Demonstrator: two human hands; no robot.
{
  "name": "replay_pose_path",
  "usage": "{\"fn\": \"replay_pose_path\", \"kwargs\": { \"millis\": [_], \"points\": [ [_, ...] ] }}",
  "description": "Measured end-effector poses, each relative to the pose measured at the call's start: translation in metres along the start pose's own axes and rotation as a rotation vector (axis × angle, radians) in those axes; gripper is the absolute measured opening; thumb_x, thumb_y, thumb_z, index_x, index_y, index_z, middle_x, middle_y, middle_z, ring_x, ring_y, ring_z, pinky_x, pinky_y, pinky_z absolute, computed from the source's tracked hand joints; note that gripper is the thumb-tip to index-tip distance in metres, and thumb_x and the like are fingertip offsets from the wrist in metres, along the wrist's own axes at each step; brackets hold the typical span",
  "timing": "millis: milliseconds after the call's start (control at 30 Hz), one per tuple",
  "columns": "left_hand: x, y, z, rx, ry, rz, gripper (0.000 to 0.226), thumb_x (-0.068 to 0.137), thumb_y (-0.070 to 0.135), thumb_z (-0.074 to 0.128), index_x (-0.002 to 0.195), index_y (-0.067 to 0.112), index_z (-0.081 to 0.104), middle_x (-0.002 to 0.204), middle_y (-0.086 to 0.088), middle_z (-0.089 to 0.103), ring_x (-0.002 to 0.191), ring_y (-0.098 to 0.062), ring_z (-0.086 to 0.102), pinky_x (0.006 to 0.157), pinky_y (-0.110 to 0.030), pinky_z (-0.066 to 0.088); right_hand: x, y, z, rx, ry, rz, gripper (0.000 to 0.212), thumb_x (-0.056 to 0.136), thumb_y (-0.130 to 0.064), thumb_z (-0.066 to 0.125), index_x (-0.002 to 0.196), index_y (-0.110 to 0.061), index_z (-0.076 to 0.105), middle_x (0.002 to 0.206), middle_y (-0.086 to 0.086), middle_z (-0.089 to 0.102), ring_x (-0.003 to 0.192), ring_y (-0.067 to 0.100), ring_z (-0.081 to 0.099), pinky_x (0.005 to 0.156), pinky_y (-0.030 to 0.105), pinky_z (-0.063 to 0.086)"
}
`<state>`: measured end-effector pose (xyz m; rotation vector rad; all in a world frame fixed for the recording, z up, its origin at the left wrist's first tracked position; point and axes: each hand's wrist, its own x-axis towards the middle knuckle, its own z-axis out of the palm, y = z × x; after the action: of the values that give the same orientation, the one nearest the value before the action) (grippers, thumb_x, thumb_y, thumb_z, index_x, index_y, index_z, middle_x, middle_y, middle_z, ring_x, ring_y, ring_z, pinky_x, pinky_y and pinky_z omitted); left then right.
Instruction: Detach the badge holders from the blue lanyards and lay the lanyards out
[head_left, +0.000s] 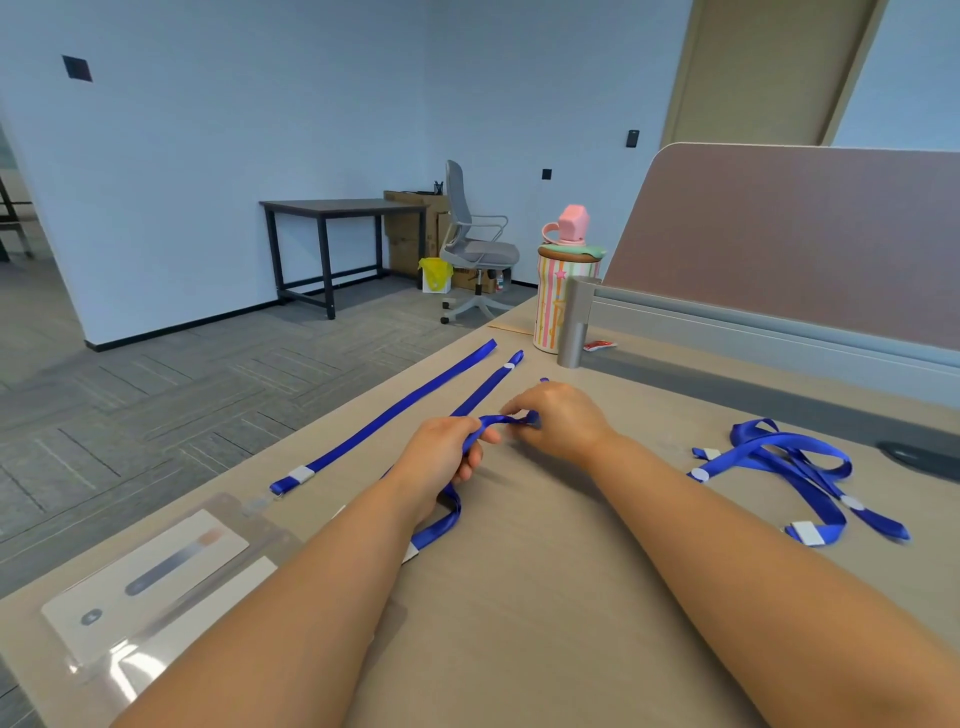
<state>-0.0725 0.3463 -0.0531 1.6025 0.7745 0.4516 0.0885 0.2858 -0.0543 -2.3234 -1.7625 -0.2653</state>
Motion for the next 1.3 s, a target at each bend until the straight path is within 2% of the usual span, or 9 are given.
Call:
{"fn": "replay_pose_path", "kwargs": {
  "millis": [167,300,433,633,867,1000,1100,1200,1300],
  "points": [
    [0.002,0.003,0.002,0.009,0.002,-0.052,0.033,0.098,0.024,0.035,0.093,0.016,0.066,0.058,-0.001,0.037,0.051,-0.010,0.027,0.049,-0.022,0.027,-0.003,0.005,-0.007,0.088,0.068,0.017,0.022,0.086,-0.023,0.064,0.107,-0.019,0.068,0.106,0.001,0.068,0.100,0.018,0.057,0.084,0.030,0.048],
    [0.008,0.002,0.002,0.008,0.028,-0.082,0.030,0.095,0.028,0.042,0.104,0.015,0.068,0.057,-0.001,0.034,0.051,-0.011,0.025,0.049,-0.024,0.025,-0.001,0.004,-0.014,0.082,0.010,-0.009,0.024,0.088,-0.016,0.060,0.110,-0.016,0.069,0.109,0.004,0.068,0.100,0.019,0.060,0.089,0.028,0.049],
    [0.008,-0.003,0.002,0.044,0.022,0.005,0.029,0.095,0.031,0.044,0.103,0.017,0.068,0.054,0.002,0.033,0.048,-0.011,0.023,0.047,-0.024,0.023,0.000,0.004,-0.016,0.044,-0.063,-0.019,0.029,0.090,-0.010,0.056,0.117,-0.015,0.065,0.117,0.004,0.064,0.106,0.020,0.058,0.093,0.028,0.048],
    [0.008,-0.002,0.002,0.051,0.025,-0.018,0.028,0.096,0.030,0.044,0.099,0.019,0.069,0.055,0.002,0.033,0.048,-0.010,0.023,0.047,-0.023,0.023,0.001,0.000,-0.011,-0.025,0.151,0.037,0.019,0.091,-0.015,0.054,0.107,-0.015,0.064,0.108,0.004,0.066,0.098,0.021,0.060,0.081,0.029,0.049],
    [0.010,-0.004,0.001,0.096,0.026,0.023,0.030,0.098,0.021,0.039,0.094,0.021,0.069,0.059,-0.001,0.035,0.052,-0.012,0.026,0.051,-0.026,0.024,-0.002,-0.005,0.007,0.054,-0.008,0.021,0.016,0.088,-0.016,0.058,0.101,-0.015,0.067,0.100,0.003,0.069,0.092,0.018,0.060,0.080,0.029,0.051],
    [0.010,-0.004,0.001,0.126,0.039,0.026,0.030,0.098,0.018,0.038,0.097,0.023,0.067,0.064,-0.002,0.037,0.055,-0.013,0.027,0.053,-0.026,0.026,-0.009,-0.001,0.005,0.086,-0.054,0.003,0.023,0.084,-0.023,0.057,0.106,-0.017,0.064,0.100,0.001,0.068,0.080,0.010,0.054,0.071,0.022,0.047],
    [0.009,-0.002,0.002,0.104,0.030,0.007,0.028,0.097,0.020,0.039,0.096,0.022,0.068,0.062,-0.001,0.038,0.054,-0.012,0.028,0.052,-0.026,0.026,-0.010,-0.001,0.006,0.043,-0.068,-0.022,0.030,0.087,-0.031,0.057,0.114,-0.020,0.062,0.104,-0.002,0.067,0.085,0.011,0.057,0.075,0.025,0.050],
    [0.009,-0.004,0.003,0.064,0.035,0.000,0.028,0.096,0.026,0.040,0.097,0.019,0.067,0.059,0.001,0.042,0.052,-0.011,0.031,0.050,-0.023,0.029,-0.003,-0.002,0.009,-0.070,-0.058,0.007,0.027,0.093,-0.023,0.050,0.114,-0.016,0.064,0.109,0.004,0.066,0.099,0.020,0.058,0.081,0.031,0.048],
    [0.012,-0.009,0.007,0.078,0.104,0.086,0.024,0.096,0.024,0.042,0.115,0.019,0.056,0.078,-0.002,0.059,0.057,-0.009,0.048,0.054,-0.021,0.037,0.006,0.007,0.010,-0.080,0.037,0.148,0.027,0.093,-0.012,0.044,0.113,-0.014,0.062,0.113,0.008,0.063,0.103,0.026,0.057,0.085,0.035,0.048]
  ]
}}
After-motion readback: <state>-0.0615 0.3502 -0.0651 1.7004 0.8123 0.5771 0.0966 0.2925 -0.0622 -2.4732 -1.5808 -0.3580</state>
